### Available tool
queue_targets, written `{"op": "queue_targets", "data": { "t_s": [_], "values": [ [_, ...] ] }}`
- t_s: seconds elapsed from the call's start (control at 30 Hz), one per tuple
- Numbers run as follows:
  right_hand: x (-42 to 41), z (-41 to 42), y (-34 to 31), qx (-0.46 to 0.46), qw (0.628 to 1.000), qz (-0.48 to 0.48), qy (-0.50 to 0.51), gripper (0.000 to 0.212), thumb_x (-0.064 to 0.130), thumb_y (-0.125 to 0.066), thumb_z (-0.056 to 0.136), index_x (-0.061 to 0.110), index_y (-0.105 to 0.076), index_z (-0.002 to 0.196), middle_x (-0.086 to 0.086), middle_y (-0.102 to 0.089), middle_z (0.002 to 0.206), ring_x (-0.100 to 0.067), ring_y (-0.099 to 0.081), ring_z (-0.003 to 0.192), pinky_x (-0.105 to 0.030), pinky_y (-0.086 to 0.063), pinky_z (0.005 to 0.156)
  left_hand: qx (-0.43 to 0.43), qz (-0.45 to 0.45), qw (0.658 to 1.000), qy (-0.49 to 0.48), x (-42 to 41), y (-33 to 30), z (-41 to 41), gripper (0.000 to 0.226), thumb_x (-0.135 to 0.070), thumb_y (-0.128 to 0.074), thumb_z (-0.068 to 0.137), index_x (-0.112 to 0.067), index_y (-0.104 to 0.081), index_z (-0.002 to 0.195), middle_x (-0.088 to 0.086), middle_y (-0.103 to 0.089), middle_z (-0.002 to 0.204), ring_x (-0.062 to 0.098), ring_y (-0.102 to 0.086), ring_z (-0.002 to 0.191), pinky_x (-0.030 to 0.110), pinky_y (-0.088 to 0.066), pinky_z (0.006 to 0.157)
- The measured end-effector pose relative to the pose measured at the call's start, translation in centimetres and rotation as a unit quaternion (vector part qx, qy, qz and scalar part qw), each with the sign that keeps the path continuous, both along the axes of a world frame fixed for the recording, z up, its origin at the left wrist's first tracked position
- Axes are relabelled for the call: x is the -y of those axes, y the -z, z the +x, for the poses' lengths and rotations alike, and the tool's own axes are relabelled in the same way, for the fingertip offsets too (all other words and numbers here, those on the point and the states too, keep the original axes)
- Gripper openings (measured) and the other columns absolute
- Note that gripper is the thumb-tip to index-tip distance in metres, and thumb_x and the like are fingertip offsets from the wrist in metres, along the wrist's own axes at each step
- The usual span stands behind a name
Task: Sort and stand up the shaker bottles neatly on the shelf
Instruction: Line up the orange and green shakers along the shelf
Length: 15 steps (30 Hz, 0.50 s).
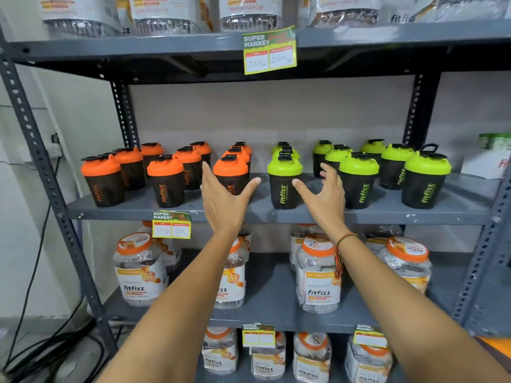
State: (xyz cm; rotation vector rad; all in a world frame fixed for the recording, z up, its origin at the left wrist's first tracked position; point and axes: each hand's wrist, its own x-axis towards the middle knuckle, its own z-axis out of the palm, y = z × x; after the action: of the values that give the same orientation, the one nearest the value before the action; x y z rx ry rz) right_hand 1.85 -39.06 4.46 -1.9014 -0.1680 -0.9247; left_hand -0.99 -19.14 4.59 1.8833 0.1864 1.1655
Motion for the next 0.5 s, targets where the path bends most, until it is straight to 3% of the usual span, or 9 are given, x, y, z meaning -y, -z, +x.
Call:
{"op": "queue_targets", "data": {
  "t_s": [0.1,0.3,0.43,0.5],
  "values": [
    [2.8,-2.0,-1.4,0.061,0.998,-0.001,-0.001,0.068,0.052,-0.067,0.080,0.020,-0.048,0.136,-0.003,-0.054,0.132,-0.023,-0.053,0.119,-0.042,-0.045,0.100,0.059,0.016,0.998,-0.026,3.8,-1.5,-1.3,0.113,-0.082,-0.059,0.065,-0.025,-0.011,0.151,0.001,-0.027,0.155,0.019,-0.023,0.142,0.043,-0.032,0.108],
    [9.8,-3.9,-2.8,0.128,0.990,0.007,0.053,0.050,0.034,-0.068,0.084,0.016,-0.054,0.127,-0.001,-0.055,0.123,-0.021,-0.054,0.113,-0.040,-0.043,0.099,0.096,0.051,0.994,0.033,12.9,-2.7,-2.1,0.093,-0.065,-0.063,0.077,-0.018,-0.027,0.149,0.003,-0.039,0.149,0.016,-0.032,0.137,0.030,-0.033,0.104],
    [14.9,-3.0,-1.8,0.119,0.986,0.031,0.108,0.055,0.032,-0.070,0.081,0.013,-0.052,0.131,-0.006,-0.054,0.127,-0.024,-0.052,0.115,-0.032,-0.038,0.101,0.042,0.094,0.989,0.109,17.8,-1.0,-1.2,0.088,-0.060,-0.065,0.079,-0.018,-0.030,0.148,0.003,-0.041,0.147,0.017,-0.037,0.134,0.033,-0.036,0.102],
    [17.0,-2.1,-1.2,0.072,0.987,0.042,0.138,0.069,0.034,-0.072,0.080,0.012,-0.044,0.140,-0.011,-0.049,0.136,-0.030,-0.048,0.123,-0.038,-0.034,0.104,-0.014,0.105,0.985,0.139,19.2,0.0,-0.2,0.095,-0.062,-0.066,0.076,-0.017,-0.026,0.149,0.003,-0.038,0.149,0.019,-0.037,0.134,0.037,-0.038,0.102]
  ]
}}
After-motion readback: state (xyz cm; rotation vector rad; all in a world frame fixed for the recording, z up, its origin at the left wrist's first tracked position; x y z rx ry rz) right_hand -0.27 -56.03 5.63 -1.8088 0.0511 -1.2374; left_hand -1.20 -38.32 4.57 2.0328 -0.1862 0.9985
